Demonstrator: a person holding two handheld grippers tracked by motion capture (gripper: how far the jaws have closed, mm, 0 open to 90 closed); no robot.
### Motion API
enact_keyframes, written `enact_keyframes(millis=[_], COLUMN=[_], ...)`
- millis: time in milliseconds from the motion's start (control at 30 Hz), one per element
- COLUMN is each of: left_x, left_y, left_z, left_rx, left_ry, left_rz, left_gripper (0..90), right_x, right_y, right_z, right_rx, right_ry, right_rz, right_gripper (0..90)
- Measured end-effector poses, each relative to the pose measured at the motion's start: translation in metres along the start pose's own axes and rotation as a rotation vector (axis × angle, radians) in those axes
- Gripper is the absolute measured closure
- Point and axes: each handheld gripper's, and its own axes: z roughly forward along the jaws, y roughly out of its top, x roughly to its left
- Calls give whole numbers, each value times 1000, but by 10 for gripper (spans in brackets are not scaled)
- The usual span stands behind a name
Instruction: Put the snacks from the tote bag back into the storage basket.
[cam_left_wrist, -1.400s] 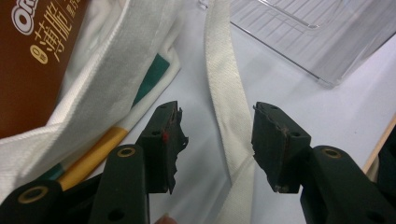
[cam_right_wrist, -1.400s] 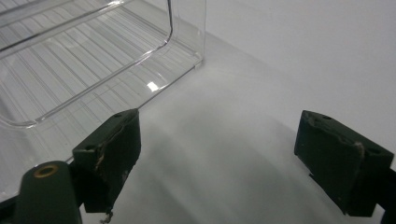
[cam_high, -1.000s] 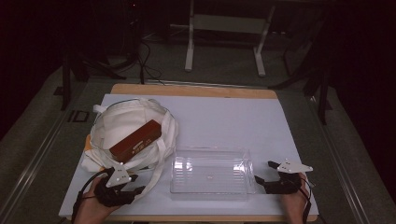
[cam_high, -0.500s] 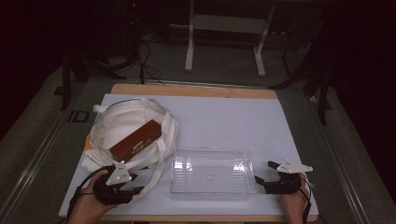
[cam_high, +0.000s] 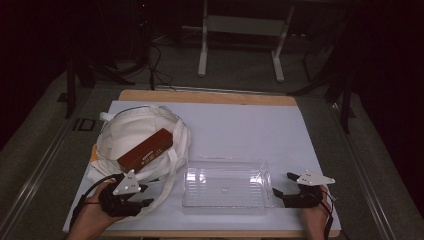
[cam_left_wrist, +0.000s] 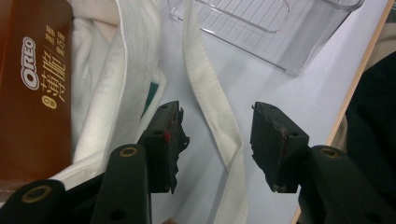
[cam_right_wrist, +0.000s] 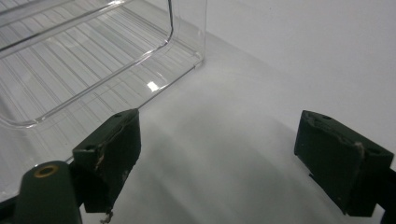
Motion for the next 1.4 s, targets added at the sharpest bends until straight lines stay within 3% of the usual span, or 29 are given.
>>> enact_keyframes(millis=[800,1400], left_x=[15,40], left_y=[13,18], left_z=[-22,-29], left_rx=[-41,-31], left_ry=[-3,49], left_rz=[3,-19], left_gripper=[534,521], right_x=[0,0], right_y=[0,0], right_z=[0,-1], right_rx=[-3,-6], right_ry=[2,1], right_rz=[2,4], right_gripper=[147,147])
